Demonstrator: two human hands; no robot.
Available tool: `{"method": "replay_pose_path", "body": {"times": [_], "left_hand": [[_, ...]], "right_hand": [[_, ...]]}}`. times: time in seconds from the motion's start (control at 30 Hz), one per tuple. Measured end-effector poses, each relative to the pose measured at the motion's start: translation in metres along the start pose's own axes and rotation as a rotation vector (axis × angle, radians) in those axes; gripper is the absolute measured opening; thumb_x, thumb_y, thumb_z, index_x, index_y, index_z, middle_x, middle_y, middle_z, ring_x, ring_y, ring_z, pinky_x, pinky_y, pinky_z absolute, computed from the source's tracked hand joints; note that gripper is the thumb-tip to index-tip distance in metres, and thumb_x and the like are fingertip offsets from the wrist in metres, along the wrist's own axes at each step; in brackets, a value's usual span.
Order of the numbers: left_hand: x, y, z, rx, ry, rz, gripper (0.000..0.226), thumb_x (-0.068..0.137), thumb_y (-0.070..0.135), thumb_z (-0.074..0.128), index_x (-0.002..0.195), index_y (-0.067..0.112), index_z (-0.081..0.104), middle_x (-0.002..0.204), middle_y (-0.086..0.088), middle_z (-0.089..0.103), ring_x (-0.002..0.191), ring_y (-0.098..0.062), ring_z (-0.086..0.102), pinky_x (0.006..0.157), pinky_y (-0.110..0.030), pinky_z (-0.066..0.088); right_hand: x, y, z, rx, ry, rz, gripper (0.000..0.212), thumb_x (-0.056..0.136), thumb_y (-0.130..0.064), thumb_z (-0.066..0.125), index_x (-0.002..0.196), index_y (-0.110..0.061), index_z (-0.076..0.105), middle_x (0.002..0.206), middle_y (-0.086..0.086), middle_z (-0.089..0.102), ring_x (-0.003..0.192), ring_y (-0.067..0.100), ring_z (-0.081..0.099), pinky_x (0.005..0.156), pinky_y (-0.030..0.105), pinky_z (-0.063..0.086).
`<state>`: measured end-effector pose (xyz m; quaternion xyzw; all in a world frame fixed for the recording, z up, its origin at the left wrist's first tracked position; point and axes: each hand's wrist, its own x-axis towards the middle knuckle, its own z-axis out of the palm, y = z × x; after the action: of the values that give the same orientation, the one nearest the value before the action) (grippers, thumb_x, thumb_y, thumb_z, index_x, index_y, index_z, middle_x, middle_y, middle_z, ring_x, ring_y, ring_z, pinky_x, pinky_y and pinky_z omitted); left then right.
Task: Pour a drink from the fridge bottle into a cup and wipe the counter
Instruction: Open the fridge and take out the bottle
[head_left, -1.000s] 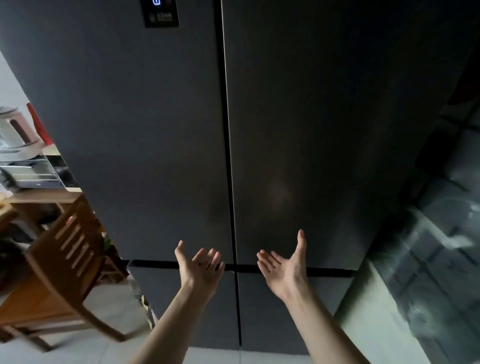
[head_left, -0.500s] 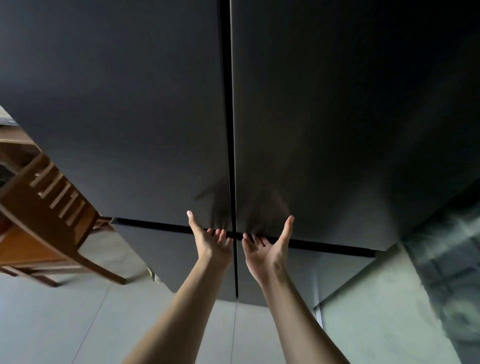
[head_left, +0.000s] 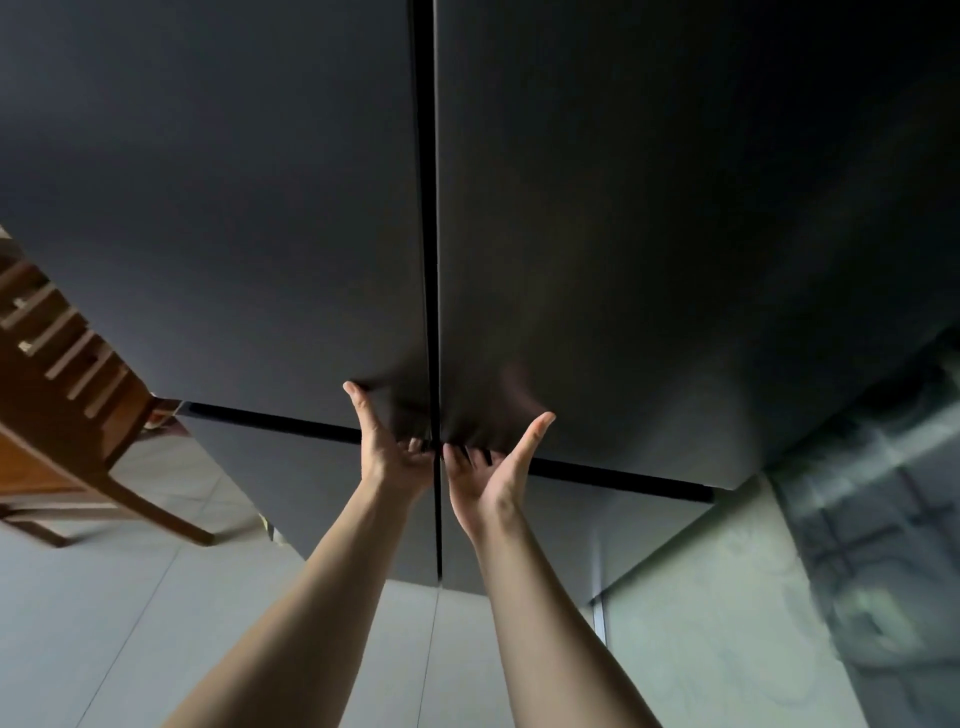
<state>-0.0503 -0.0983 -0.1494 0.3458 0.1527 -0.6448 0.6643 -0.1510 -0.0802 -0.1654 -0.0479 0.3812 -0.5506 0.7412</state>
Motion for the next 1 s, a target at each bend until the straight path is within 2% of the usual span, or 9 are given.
{"method": "replay_pose_path", "body": {"times": [0.1,0.2,0.33,0.43,0.57,0.7,0.8,0.87,1.0], "left_hand": [[-0.002,0.0,-0.003,-0.019,-0.029,0.043,0.109,0.061,0.08,0.073,0.136,0.005,0.053,0.122,-0.012,0.067,0.107,-0.028,0.069,0.083,-0.043,0.06],[-0.001,-0.001,0.0,-0.06,-0.023,0.072,0.103,0.064,0.075,0.075,0.136,0.006,0.054,0.126,-0.013,0.067,0.109,-0.027,0.07,0.099,-0.044,0.055],[-0.001,0.001,-0.022,-0.086,0.045,0.097,0.095,0.062,0.075,0.077,0.125,0.006,0.061,0.116,-0.011,0.074,0.094,-0.024,0.076,0.093,-0.041,0.059],[-0.014,0.002,-0.038,-0.072,0.041,0.11,0.099,0.058,0.075,0.077,0.129,0.007,0.062,0.111,-0.009,0.077,0.096,-0.024,0.075,0.093,-0.039,0.059],[-0.025,0.005,-0.044,-0.052,0.094,0.151,0.108,0.047,0.073,0.079,0.136,0.015,0.06,0.118,-0.006,0.074,0.093,-0.02,0.075,0.066,-0.031,0.061],[-0.03,0.006,-0.048,0.028,0.079,0.156,0.108,0.05,0.075,0.077,0.134,0.01,0.059,0.112,-0.006,0.077,0.1,-0.021,0.074,0.085,-0.036,0.058],[-0.041,0.013,-0.059,0.182,0.094,0.112,0.124,0.05,0.08,0.072,0.149,0.011,0.043,0.145,-0.01,0.056,0.13,-0.024,0.057,0.112,-0.039,0.043],[-0.053,0.019,-0.071,0.298,0.059,0.11,0.132,0.049,0.081,0.07,0.155,0.013,0.033,0.156,-0.011,0.043,0.141,-0.026,0.044,0.116,-0.038,0.037],[-0.077,0.035,-0.107,0.509,-0.097,-0.006,0.1,0.074,0.081,0.055,0.152,0.02,0.041,0.156,-0.002,0.045,0.142,-0.024,0.042,0.115,-0.04,0.036]], "right_hand": [[0.0,-0.005,0.0,0.042,0.056,-0.002,0.117,0.055,-0.09,0.068,0.151,-0.028,0.044,0.14,0.007,0.057,0.12,0.022,0.065,0.106,0.042,0.051],[-0.003,-0.005,-0.001,0.019,0.064,0.016,0.117,0.056,-0.09,0.067,0.146,-0.018,0.046,0.143,0.01,0.056,0.105,0.026,0.074,0.101,0.045,0.055],[-0.003,0.0,-0.019,0.026,0.067,0.017,0.109,0.056,-0.091,0.065,0.136,-0.017,0.059,0.13,0.009,0.07,0.11,0.027,0.073,0.105,0.051,0.052],[-0.011,0.009,-0.026,0.049,0.079,0.034,0.107,0.048,-0.09,0.07,0.133,-0.025,0.063,0.128,0.013,0.07,0.115,0.035,0.069,0.103,0.056,0.052],[-0.018,0.015,-0.021,0.096,0.067,0.077,0.104,0.058,-0.09,0.064,0.141,-0.028,0.054,0.135,0.016,0.062,0.116,0.039,0.067,0.106,0.057,0.049],[-0.025,0.016,-0.022,0.142,0.052,0.099,0.1,0.064,-0.087,0.066,0.144,-0.028,0.049,0.142,0.018,0.054,0.118,0.039,0.063,0.111,0.056,0.044],[-0.033,0.016,-0.024,0.153,0.052,0.123,0.112,0.062,-0.088,0.066,0.153,-0.029,0.038,0.157,0.017,0.039,0.138,0.041,0.047,0.116,0.057,0.037],[-0.041,0.018,-0.025,0.144,0.053,0.13,0.113,0.065,-0.088,0.063,0.156,-0.03,0.031,0.161,0.015,0.034,0.144,0.04,0.039,0.116,0.057,0.036],[-0.071,0.031,-0.035,0.107,0.009,0.197,0.104,0.073,-0.081,0.063,0.152,-0.019,0.039,0.151,0.014,0.05,0.131,0.035,0.055,0.11,0.053,0.043]]}}
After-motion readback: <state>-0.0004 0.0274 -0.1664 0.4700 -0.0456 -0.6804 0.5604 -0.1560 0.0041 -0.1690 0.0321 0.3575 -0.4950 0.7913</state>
